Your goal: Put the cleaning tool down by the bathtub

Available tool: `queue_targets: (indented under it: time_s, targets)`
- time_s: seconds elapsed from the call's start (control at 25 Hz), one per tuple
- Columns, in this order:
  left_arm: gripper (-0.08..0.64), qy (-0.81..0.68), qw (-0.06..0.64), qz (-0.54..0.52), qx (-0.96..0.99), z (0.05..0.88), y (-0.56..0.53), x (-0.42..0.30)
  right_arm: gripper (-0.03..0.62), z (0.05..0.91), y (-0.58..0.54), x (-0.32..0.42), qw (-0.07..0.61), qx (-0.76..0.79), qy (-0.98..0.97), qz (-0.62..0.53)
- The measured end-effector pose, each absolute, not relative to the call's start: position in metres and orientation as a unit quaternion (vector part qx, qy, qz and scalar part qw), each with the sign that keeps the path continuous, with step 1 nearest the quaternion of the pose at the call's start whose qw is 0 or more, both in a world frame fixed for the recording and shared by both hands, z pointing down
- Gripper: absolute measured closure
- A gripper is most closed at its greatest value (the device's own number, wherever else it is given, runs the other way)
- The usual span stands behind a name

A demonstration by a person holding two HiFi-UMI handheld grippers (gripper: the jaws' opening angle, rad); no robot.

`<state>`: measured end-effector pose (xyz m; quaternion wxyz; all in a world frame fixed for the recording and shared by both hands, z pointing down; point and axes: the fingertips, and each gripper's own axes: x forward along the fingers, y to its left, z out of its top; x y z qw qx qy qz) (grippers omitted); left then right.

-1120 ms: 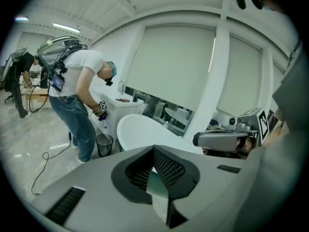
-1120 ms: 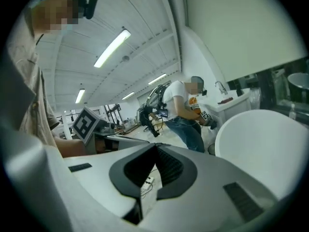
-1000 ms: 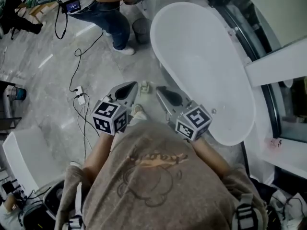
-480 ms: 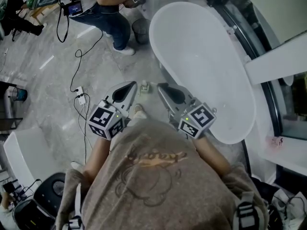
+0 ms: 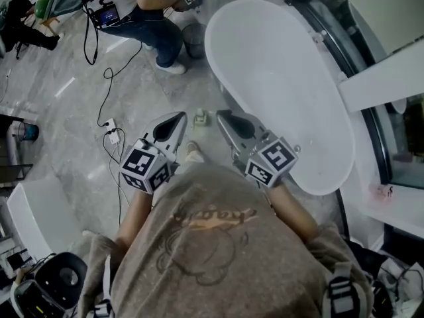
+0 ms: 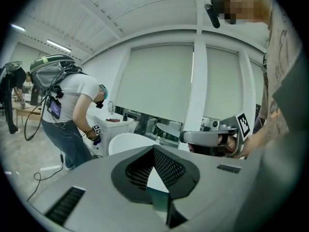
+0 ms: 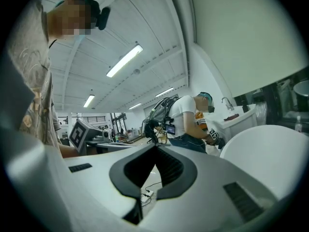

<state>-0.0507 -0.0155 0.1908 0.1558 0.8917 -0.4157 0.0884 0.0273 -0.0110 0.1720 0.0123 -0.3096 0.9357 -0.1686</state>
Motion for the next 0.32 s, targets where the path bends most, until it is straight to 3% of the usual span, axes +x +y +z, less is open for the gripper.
queue_targets:
  time_s: [0.32]
  targets:
    - [0.558,-0.421,0.186,0.093,0.883,0.1989,-0.0145,-0.0515,0.595,0.1708,-0.0178,0.0294,0.014,-0.311,0.935,-0.171]
